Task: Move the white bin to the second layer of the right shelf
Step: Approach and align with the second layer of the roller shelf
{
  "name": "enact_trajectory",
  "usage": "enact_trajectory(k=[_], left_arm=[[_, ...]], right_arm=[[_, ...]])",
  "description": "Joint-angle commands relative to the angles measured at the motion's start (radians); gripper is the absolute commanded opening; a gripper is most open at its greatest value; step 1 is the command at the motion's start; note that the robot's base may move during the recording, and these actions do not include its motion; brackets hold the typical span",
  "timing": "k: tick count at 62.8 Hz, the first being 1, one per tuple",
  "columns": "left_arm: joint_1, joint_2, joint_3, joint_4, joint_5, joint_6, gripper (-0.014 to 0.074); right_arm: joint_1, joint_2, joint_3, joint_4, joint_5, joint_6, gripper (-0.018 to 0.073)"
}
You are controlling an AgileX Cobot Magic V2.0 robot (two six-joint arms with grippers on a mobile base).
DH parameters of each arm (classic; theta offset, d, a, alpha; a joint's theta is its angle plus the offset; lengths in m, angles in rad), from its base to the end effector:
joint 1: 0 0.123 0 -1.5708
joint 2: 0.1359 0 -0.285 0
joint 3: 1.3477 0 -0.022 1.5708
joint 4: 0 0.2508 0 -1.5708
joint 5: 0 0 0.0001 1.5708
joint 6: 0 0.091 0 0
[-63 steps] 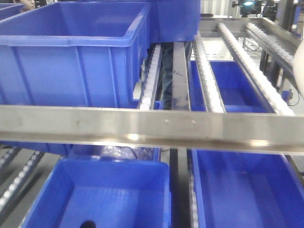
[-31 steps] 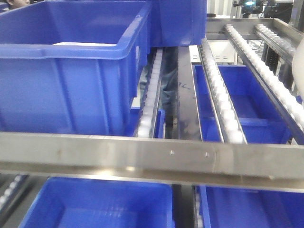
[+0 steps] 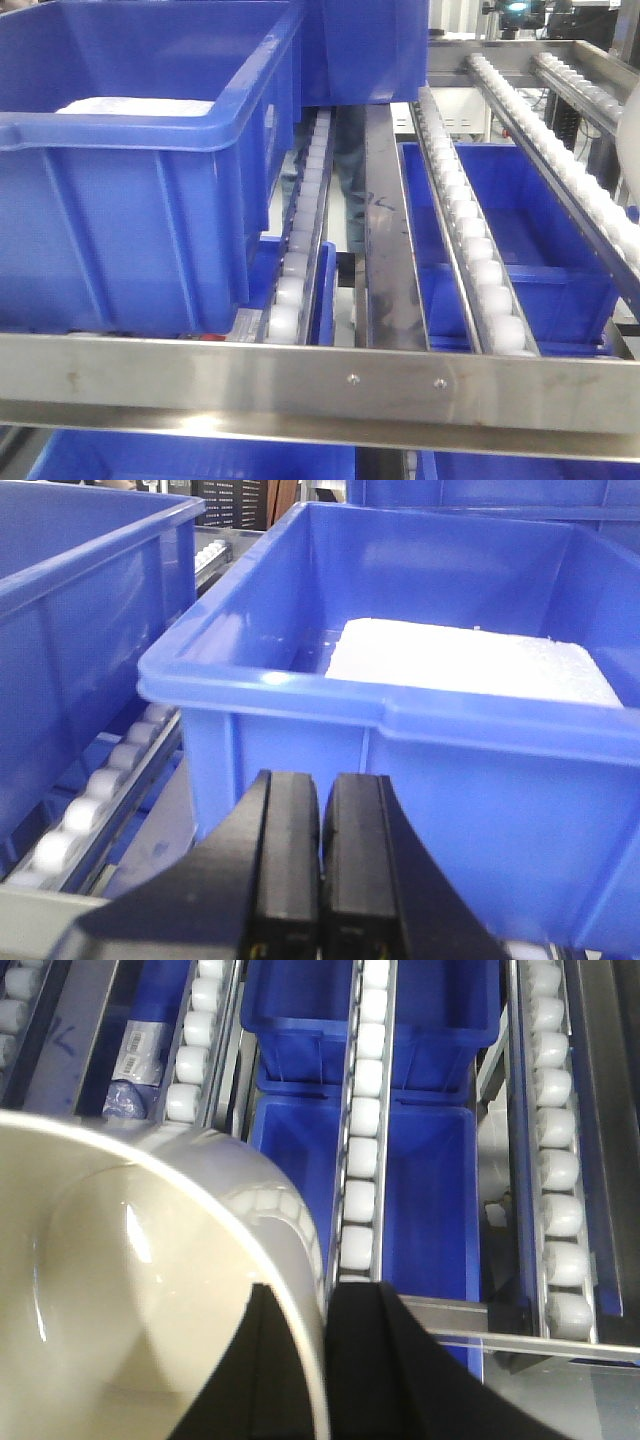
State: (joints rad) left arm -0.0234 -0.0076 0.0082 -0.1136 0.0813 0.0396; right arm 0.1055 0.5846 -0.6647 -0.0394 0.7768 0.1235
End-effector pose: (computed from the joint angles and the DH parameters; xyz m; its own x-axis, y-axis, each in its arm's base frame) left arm 0.0563 -0.0022 0.2035 0.0034 -0.0737 -0.9973 0.0329 0.9968 -0.0735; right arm 0.1037 0.0085 0.3224 -0.5743 0.0349 -0.8179 -0.0282 0.9977 0.0624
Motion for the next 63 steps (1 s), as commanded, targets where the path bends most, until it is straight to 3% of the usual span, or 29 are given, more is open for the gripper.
enact_trajectory(k=[1, 63], left_arm=[[-0.006, -0.019, 0.028, -0.001, -0.087, -0.005, 0.0085], [-0.006, -0.019, 0.028, -0.001, -0.087, -0.005, 0.0085]], right_arm=[[-0.001, 0.002, -0.031, -0.002, -0.087, 0.001, 0.0055], [-0.001, 0.002, -0.031, -0.002, -0.089, 0.001, 0.0055]])
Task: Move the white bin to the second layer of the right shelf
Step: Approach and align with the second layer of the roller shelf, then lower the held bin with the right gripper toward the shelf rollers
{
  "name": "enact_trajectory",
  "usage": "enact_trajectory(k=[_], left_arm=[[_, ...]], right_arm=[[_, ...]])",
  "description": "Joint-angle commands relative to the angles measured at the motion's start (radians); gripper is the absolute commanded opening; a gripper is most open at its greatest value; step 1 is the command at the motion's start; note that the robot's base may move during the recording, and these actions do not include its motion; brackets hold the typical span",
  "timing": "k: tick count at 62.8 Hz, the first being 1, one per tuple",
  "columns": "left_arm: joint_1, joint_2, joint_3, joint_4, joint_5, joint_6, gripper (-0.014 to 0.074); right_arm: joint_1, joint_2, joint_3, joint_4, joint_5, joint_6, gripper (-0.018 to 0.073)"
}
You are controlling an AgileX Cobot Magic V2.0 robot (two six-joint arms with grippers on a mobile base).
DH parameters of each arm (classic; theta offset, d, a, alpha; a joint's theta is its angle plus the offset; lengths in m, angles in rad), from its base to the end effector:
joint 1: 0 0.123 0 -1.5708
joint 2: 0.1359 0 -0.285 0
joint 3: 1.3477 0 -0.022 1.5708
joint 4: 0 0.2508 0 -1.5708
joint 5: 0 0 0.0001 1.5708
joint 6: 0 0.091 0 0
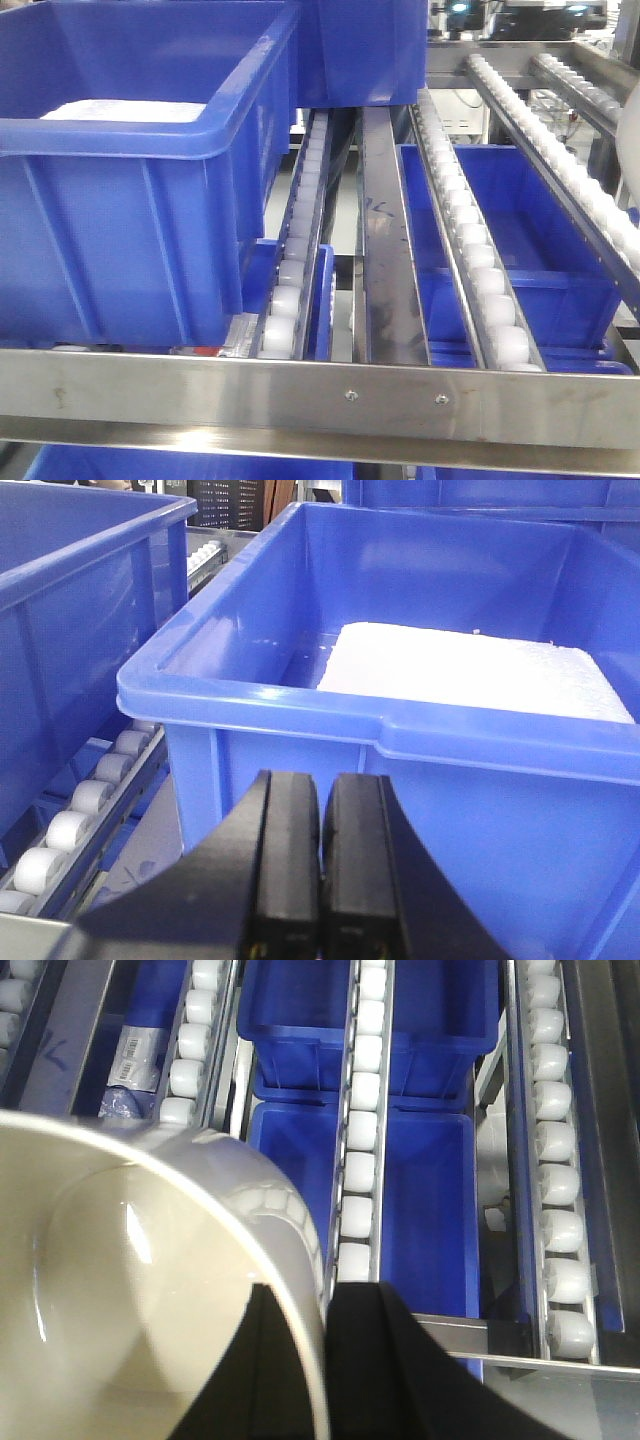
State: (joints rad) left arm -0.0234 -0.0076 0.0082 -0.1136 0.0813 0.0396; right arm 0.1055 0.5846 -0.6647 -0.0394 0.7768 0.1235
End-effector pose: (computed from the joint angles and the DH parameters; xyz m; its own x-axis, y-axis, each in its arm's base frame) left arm 0.0563 -0.0022 0.2035 0.0034 -0.0737 -0.9973 0.0329 0.9968 -0.0735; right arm 0.1037 0.0085 0.3224 -0.5743 0.0349 -0.8179 -0.0282 0.9977 0.0624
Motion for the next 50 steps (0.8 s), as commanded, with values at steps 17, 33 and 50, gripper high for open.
enact_trajectory(k=[17, 33, 50], left_arm=[[-0.006, -0.019, 0.028, -0.001, -0.087, -0.005, 0.0085], [-0.006, -0.019, 0.028, -0.001, -0.087, -0.005, 0.0085], [-0.006, -0.019, 0.028, -0.001, -0.087, -0.005, 0.0085]], right_arm=[[-0.001, 0.05, -0.031, -0.05, -0.249, 0.001, 0.0055], [-0.001, 0.238, -0.031, -0.05, -0.388, 0.001, 0.0055], [-0.038, 0.491, -0.032, -0.049, -0.45, 0.079, 0.0055]])
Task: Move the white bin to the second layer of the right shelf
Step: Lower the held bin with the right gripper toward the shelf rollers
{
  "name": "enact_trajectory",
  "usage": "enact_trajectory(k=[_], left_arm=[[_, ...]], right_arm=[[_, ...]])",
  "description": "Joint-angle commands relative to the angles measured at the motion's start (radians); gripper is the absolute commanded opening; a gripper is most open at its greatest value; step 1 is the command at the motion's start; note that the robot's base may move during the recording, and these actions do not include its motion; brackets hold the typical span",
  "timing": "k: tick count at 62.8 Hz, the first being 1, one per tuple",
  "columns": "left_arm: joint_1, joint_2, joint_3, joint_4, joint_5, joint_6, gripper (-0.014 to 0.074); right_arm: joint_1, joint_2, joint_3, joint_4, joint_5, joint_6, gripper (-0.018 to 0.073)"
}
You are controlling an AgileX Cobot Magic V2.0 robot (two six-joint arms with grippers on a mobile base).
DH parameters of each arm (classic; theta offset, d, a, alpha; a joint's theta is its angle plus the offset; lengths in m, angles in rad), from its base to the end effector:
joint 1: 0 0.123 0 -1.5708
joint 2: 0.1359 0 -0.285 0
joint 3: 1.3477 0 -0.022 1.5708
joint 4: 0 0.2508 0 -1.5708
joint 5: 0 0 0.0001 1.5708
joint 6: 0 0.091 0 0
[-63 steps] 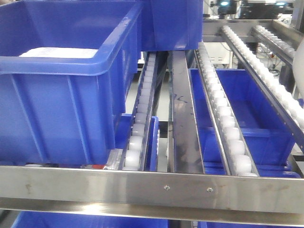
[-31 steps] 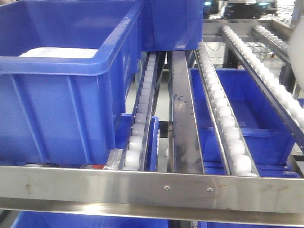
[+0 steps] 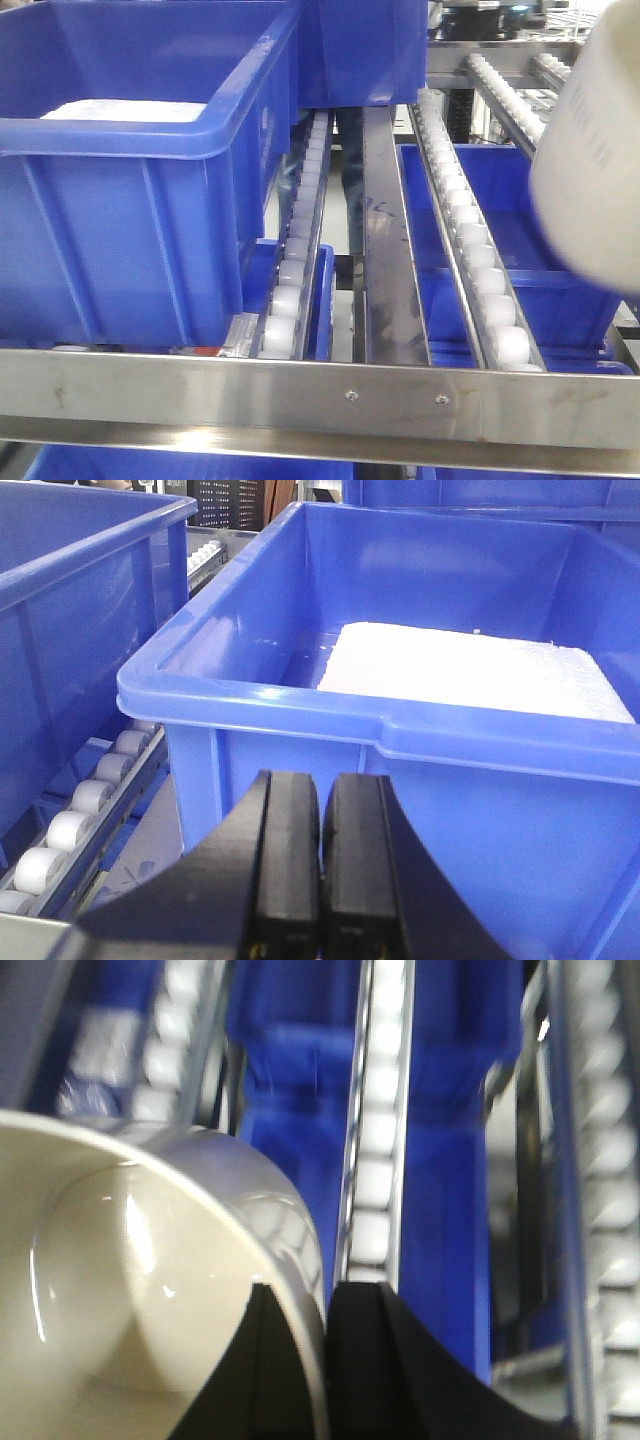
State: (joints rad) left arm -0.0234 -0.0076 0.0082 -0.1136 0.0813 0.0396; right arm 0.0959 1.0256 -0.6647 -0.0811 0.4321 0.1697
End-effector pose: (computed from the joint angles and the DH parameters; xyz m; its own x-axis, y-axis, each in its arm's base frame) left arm 0.0563 -0.0022 0.2035 0.0034 -0.0737 -0.9973 0.0329 0.9968 -0.0735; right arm 0.2026 0.0164 0.2789 -0.6485 0.0339 -0.7605 -0.0078 0.9987 0.0512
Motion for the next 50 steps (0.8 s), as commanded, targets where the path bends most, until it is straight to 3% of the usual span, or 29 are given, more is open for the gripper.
enact_trajectory(k=[1, 13, 50], left_arm=[[-0.006, -0.019, 0.028, -0.001, -0.087, -0.005, 0.0085], [-0.006, -0.019, 0.028, -0.001, -0.087, -0.005, 0.0085], [-0.006, -0.019, 0.028, -0.001, -0.087, -0.005, 0.0085]], right_arm=[[-0.036, 0.059, -0.032, -0.005, -0.108, 0.036, 0.0055], [-0.118, 0.13, -0.032, -0.001, -0.123, 0.044, 0.0055], [-0.11, 0.186, -0.031, -0.001, -0.134, 0.039, 0.0055]])
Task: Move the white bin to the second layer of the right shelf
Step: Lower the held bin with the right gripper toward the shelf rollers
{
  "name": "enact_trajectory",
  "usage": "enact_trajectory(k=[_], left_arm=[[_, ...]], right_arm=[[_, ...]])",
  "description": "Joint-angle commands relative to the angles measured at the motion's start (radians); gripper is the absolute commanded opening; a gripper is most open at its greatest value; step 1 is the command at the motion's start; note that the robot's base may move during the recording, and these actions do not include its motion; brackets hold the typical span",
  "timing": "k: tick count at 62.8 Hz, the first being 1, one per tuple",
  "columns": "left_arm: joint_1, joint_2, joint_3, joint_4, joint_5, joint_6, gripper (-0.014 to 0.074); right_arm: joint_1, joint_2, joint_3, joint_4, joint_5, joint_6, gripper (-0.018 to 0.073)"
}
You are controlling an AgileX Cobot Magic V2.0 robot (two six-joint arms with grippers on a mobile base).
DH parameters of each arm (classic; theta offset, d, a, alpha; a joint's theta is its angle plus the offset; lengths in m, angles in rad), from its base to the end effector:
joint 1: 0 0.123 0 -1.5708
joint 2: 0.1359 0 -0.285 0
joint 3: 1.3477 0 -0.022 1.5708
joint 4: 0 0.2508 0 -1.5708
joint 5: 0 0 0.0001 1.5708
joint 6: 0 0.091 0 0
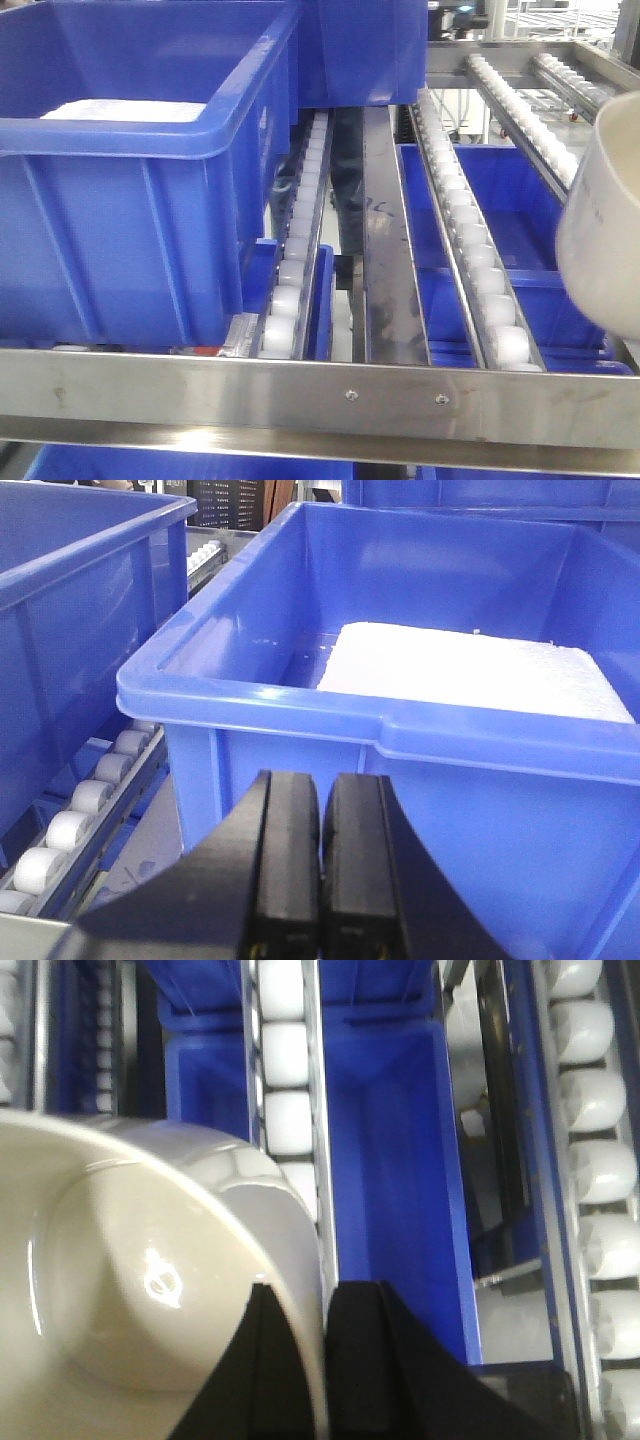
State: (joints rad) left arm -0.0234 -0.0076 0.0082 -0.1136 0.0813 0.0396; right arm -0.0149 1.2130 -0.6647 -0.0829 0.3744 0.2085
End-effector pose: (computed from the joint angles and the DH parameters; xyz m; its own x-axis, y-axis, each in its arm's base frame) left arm 0.0563 -0.0022 0.2035 0.0034 -0.0737 -0.9973 0.0329 0.9968 -0.0735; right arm 0.2326 -0.0062 0.2417 -0.7298 0.1418 -0.6688 0.1319 0.9891 0.0657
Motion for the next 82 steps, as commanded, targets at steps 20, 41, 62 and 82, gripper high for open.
enact_trajectory(k=[20, 41, 62, 82], left_arm=[[-0.006, -0.019, 0.028, -0.001, -0.087, -0.005, 0.0085], [-0.006, -0.019, 0.028, -0.001, -0.087, -0.005, 0.0085], [-0.006, -0.019, 0.028, -0.001, -0.087, -0.005, 0.0085], [-0.006, -0.019, 0.028, -0.001, -0.087, -0.005, 0.0085]], right_arm=[[0.05, 0.039, -0.032, 0.014, -0.104, -0.04, 0.0056], [0.051, 0.066, -0.032, 0.026, -0.075, -0.04, 0.0165], [0.051, 0.015, -0.061, 0.083, -0.031, -0.04, 0.0361], [0.051, -0.166, -0.078, 0.083, 0.041, -0.111, 0.036]])
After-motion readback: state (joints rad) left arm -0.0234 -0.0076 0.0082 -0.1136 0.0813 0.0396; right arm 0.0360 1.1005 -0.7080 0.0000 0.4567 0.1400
